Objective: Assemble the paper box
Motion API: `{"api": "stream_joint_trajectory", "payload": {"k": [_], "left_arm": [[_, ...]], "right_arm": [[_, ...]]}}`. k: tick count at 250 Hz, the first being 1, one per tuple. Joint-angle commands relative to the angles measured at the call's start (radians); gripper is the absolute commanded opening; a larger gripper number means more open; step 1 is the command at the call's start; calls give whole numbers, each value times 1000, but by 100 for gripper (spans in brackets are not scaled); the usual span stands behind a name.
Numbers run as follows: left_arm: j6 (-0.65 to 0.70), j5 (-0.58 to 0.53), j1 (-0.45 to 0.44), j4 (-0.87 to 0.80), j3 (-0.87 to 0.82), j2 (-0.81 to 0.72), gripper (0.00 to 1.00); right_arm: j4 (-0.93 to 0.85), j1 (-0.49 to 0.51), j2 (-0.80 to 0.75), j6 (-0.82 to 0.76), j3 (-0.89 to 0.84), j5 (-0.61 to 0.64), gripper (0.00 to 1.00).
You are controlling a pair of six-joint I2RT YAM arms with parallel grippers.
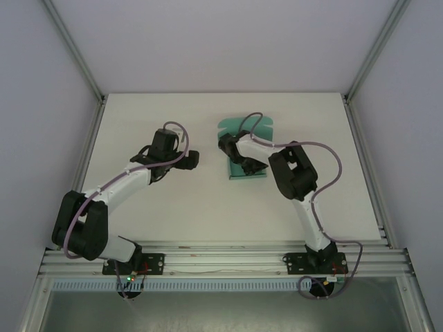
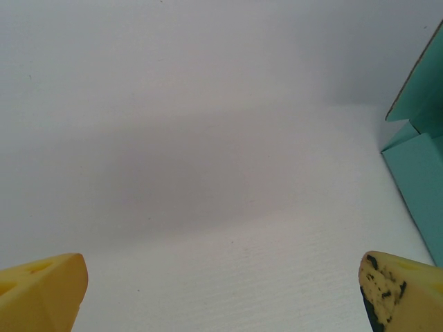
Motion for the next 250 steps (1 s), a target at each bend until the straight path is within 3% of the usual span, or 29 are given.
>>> {"api": "stream_joint_trajectory", "payload": {"k": [1,32,69,126,161,177,191,216,250], "left_arm": [[-1,-16,10,-32,32,-27,100],[-9,5,11,-28,28,-52,100],[-13,31,10,-13,10,-85,100],[-15,40,11,-17,17,-95,100],[-12,60,10,-13,32,-86,100],[-12,61,11,-12,43,-76,100],[-8,61,12,-5,54,-64,100],[46,120,10,-6,98,-18,100],[137,198,11,-34,215,92,100]], "right_arm": [[120,-26,55,-28,-126,-175,0],[211,-30,-59,-63,-178,-255,2],[290,-30,-189,-65,-236,-321,32],[338,-39,-334,-57,-254,-332,36],[340,-49,-394,-57,-250,-305,52],[347,-60,-421,-54,-258,-304,53],[355,-74,-448,-58,-267,-300,62],[423,-122,-516,-138,-308,-349,75],[488,-227,-593,-347,-326,-532,87]]}}
